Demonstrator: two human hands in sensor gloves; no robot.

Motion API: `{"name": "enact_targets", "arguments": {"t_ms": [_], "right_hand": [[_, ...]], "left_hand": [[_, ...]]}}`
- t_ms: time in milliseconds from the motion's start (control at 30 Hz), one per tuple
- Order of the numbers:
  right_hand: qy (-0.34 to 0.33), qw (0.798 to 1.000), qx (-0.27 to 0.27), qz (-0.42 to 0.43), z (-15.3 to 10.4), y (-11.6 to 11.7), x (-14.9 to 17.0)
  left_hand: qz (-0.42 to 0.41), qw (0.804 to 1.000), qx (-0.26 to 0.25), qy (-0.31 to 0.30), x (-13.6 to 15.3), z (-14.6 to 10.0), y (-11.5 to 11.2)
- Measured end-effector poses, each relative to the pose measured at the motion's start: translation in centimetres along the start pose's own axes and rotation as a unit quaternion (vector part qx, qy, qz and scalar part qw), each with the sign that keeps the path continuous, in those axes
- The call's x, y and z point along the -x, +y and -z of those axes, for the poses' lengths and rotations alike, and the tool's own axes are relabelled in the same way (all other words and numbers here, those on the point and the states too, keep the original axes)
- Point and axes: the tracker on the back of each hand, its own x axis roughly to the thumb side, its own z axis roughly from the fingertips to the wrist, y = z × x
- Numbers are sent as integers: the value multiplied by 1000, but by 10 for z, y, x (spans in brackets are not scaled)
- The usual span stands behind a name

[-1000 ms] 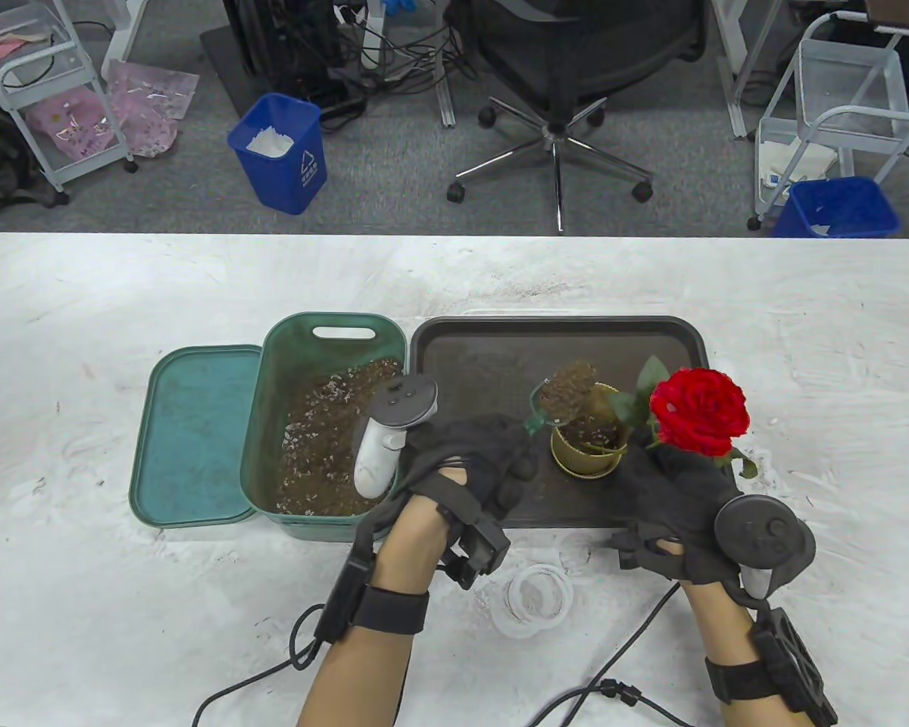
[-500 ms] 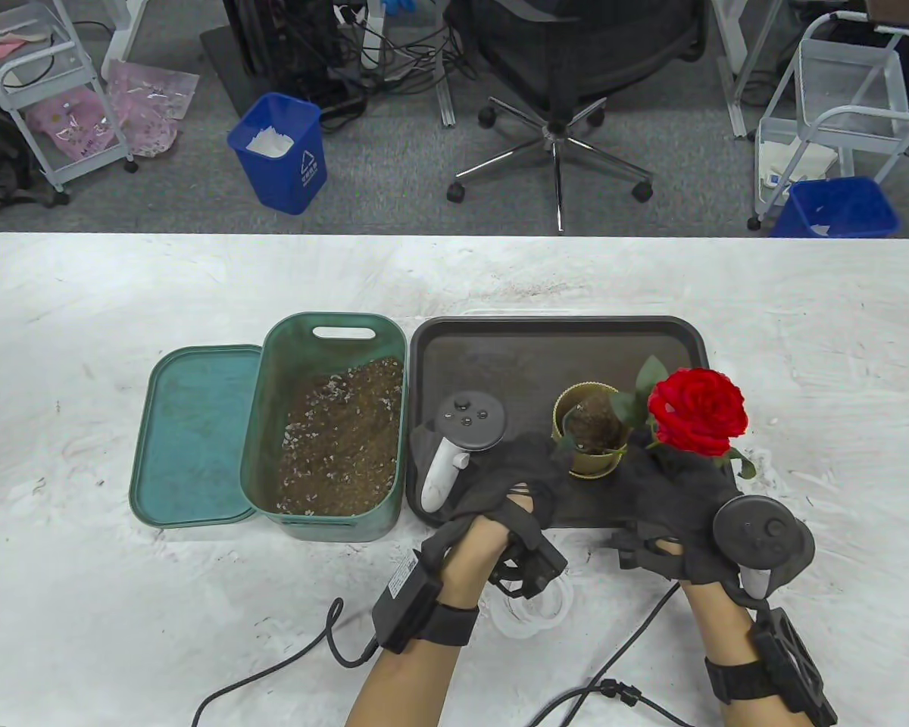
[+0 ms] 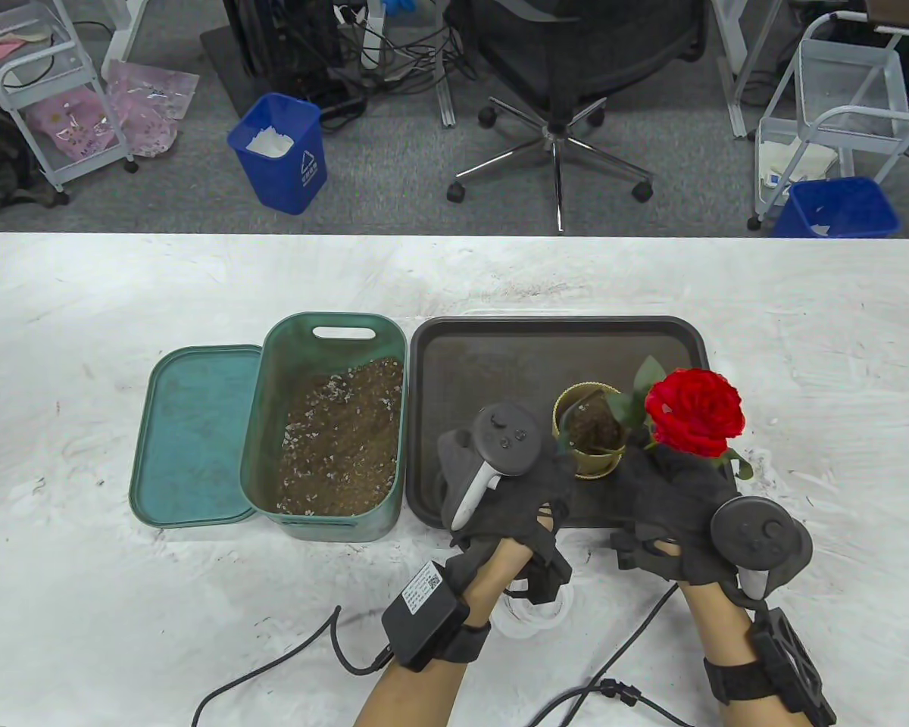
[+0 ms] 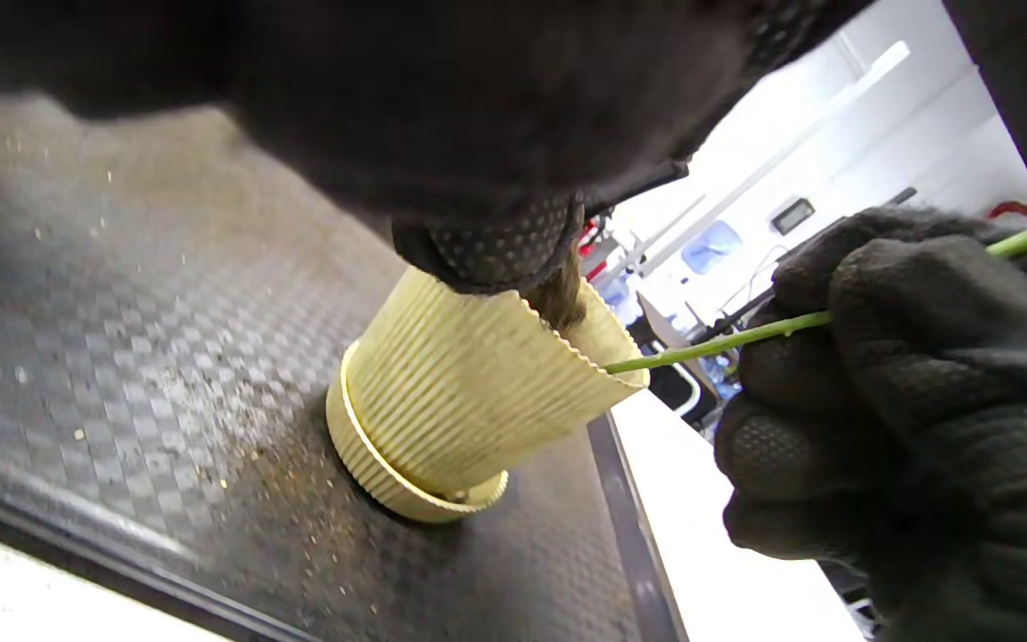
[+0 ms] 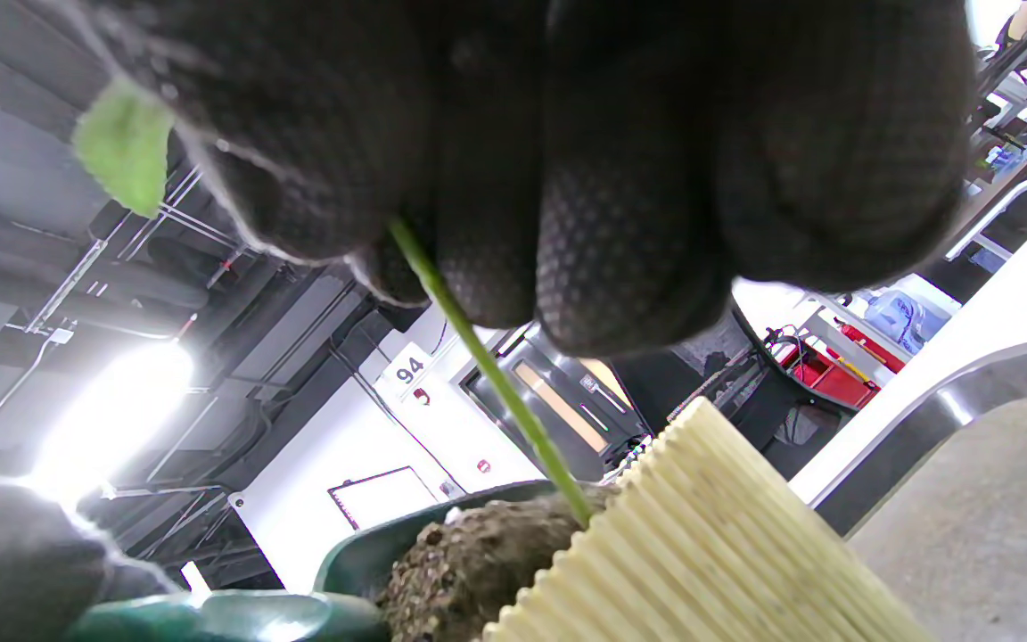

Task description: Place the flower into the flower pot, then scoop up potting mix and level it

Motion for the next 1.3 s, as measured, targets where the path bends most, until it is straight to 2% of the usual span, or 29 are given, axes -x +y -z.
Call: {"name": "enact_targets", "arguments": {"t_ms": [467, 800, 967, 1033, 1067, 1100, 1133, 1200, 1300], "right_hand": [[2, 1000, 2, -2, 0, 0, 0], [2, 1000, 3, -3, 0, 0, 1], [1, 1000, 1, -2, 1, -1, 1], [3, 1000, 2, -3, 1, -2, 2], [3, 1000, 2, -3, 1, -2, 2], [3, 1000, 1, -2, 1, -2, 2], [3, 1000, 1, -3, 1, -2, 2], [1, 1000, 1, -3, 1, -2, 2], [-2, 1000, -1, -3, 0, 0, 1]], "left_hand": [[149, 984, -96, -28, -19, -12, -1], [126, 986, -102, -30, -15, -13, 9], [110, 987, -94, -68, -34, -23, 25], [160, 980, -87, -75, -45, -30, 43], [171, 979, -87, -71, -48, -35, 59], [160, 981, -88, -65, -46, -39, 76], [154, 982, -86, -60, -45, -41, 82], [117, 990, -82, -16, -23, -45, 122], [99, 987, -113, 62, 22, -44, 164]]}}
